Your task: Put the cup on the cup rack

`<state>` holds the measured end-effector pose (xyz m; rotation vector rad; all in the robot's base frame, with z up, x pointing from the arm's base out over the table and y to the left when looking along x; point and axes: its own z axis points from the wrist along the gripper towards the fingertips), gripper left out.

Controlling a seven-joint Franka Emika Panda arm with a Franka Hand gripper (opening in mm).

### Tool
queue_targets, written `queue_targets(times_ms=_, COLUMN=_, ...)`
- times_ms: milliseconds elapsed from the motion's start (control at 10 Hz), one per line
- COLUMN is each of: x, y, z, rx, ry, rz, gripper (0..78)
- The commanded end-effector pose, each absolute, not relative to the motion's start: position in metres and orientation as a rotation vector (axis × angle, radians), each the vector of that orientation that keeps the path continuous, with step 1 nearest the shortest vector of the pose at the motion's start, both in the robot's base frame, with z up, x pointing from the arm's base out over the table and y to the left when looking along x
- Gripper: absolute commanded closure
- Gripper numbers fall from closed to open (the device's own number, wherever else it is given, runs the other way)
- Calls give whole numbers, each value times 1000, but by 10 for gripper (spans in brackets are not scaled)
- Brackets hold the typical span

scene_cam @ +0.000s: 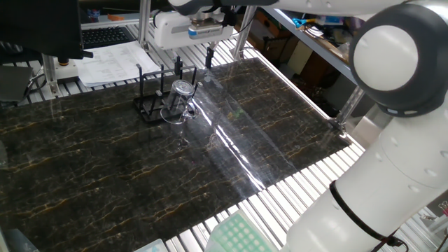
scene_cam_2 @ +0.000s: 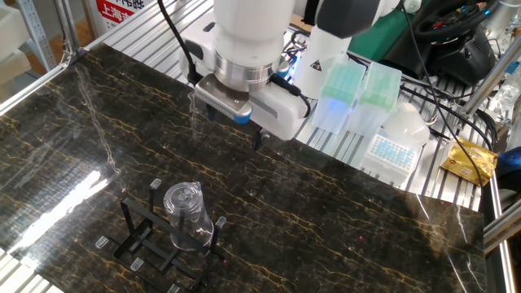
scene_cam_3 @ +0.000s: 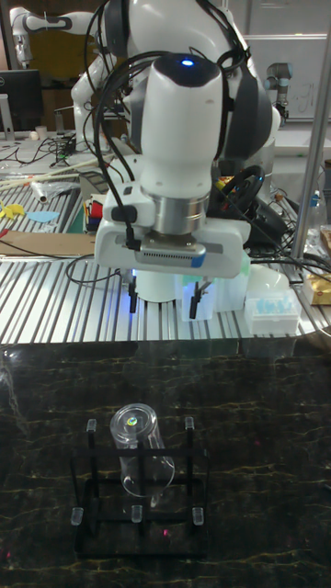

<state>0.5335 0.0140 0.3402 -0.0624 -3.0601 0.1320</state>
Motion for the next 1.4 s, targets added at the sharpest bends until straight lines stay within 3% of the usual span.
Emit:
queue_targets(times_ms=100, x=529, y=10, z=339, rx=-27, ry=-3073, rz=128, gripper=1)
queue_targets(times_ms=800, x=516, y=16, z=328, rx=-52, ry=-3016, rz=1, gripper=1)
queue_targets(times_ms=1400, x=512, y=17, z=325, rx=-38, ry=-3029, rz=40, gripper=1)
